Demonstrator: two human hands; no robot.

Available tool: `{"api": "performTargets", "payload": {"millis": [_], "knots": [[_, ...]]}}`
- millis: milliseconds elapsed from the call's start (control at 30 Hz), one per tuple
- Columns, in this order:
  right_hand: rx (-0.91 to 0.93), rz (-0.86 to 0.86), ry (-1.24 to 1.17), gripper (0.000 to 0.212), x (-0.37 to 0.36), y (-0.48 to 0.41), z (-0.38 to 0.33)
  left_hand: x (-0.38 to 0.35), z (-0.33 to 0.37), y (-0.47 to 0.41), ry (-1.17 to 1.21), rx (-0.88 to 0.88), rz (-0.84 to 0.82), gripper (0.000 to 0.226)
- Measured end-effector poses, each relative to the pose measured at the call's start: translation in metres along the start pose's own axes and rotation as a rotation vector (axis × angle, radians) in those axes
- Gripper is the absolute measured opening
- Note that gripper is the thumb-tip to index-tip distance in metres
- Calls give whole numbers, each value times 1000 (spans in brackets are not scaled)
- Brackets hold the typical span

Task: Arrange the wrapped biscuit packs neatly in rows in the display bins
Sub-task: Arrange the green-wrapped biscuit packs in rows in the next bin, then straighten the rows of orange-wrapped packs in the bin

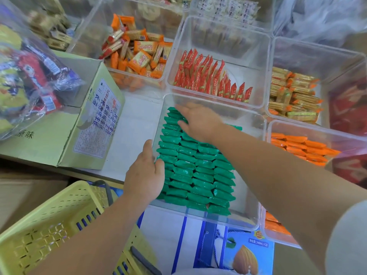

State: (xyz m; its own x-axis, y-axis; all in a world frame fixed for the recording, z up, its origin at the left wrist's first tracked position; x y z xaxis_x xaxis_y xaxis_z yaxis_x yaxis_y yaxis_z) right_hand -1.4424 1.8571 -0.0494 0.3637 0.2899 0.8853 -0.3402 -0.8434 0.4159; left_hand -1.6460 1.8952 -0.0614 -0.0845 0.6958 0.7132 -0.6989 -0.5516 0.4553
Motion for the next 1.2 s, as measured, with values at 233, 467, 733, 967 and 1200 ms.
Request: {"api": "performTargets", "payload": {"millis": [233,467,733,967,1200], "knots": [[-5,-27,-20,53,-15,-9,-18,1,1,-1,23,-16,0,56],[-60,-85,-15,64,-27,43,-29,2,0,0,67,-37,3,57],[-317,238,-380,54,-40,234,22,10,7,3,-177,11,18,87],[-740,415,-515,43,-74,384,178,-22,144,89,-198,-480,216,78],[-791,529,-952,59,-125,416,266,-185,215,127,-251,-420,-53,89]]}}
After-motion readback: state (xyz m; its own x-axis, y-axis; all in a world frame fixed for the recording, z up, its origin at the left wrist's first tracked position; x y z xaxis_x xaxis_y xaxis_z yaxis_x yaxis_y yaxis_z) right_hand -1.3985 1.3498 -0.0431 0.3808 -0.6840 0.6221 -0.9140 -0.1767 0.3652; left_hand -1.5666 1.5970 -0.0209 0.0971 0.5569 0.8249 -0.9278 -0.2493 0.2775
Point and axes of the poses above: each hand's wrist, its own y-axis away from the middle knuckle, its own x-axis out of the back of the hand, z = x × y, the point moved 9 cm from there along -y, towards the middle knuckle, and after that the axes turned 9 degrees about -z, right-handed, at the moved point
